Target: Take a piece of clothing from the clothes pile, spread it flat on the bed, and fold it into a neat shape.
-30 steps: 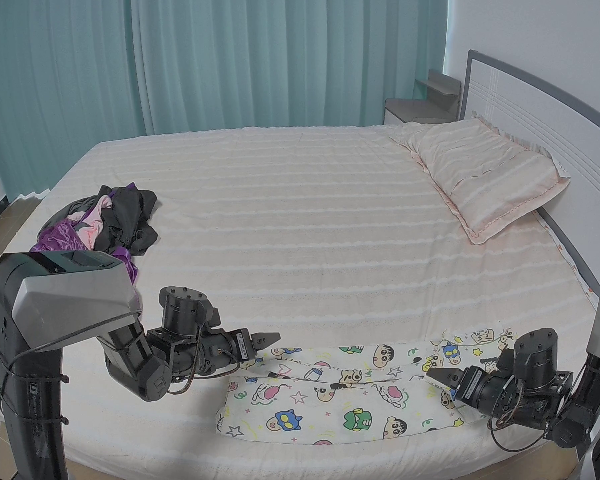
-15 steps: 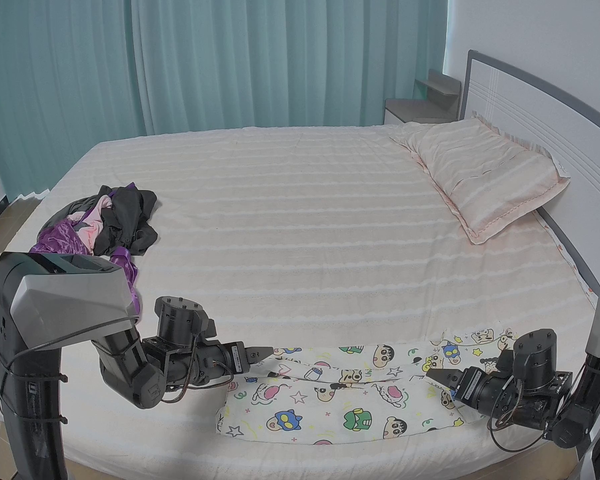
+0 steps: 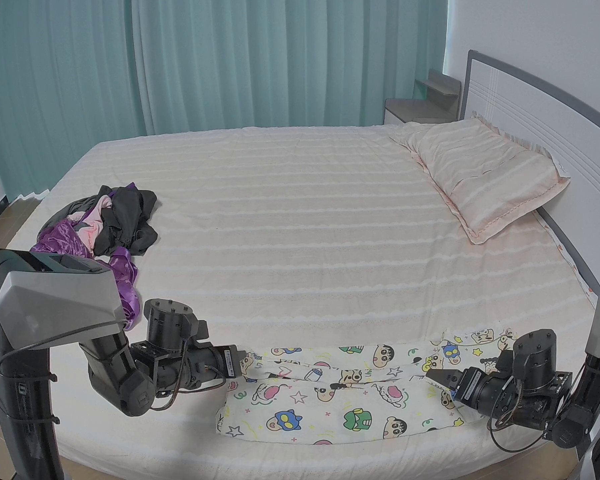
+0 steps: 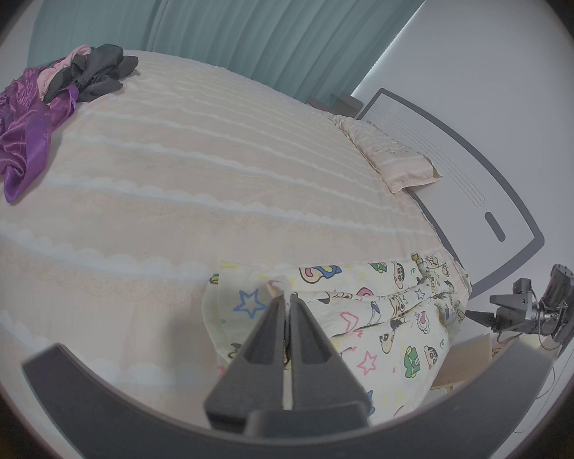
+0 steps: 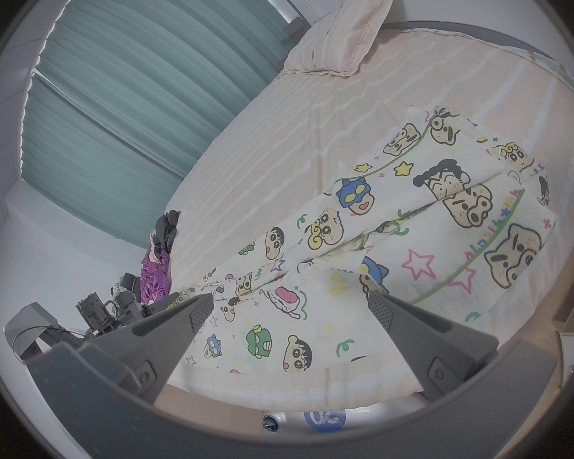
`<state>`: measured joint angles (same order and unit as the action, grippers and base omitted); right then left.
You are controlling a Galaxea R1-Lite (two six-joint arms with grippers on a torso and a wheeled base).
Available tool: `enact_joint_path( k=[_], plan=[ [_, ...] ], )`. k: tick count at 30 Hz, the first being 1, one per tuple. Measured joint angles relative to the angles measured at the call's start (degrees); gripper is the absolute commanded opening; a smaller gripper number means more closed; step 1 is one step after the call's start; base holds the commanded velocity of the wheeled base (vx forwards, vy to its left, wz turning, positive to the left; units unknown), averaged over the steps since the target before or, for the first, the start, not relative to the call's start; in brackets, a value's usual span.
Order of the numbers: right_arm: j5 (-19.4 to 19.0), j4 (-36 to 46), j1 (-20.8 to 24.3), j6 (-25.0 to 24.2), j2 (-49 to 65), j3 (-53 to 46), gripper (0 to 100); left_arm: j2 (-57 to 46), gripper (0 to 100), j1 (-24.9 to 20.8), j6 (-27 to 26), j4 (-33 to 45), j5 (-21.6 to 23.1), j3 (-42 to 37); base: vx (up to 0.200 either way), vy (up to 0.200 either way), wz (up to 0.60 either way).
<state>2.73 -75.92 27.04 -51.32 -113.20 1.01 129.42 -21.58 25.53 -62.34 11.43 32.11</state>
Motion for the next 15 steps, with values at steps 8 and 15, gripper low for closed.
enact_joint_path(
  k=[8, 15],
  plan=[
    [-0.02, 0.00, 0.16, 0.00, 0.00, 0.00, 100, -1.80, 0, -0.27, -2.82, -8.92, 0.22, -9.02, 0.000, 0.000, 0.00],
    [-0.02, 0.00, 0.40, 0.00, 0.00, 0.00, 100, -1.44, 0, -0.96, -5.63, -16.04, 0.46, -17.20, 0.000, 0.000, 0.00]
  ],
)
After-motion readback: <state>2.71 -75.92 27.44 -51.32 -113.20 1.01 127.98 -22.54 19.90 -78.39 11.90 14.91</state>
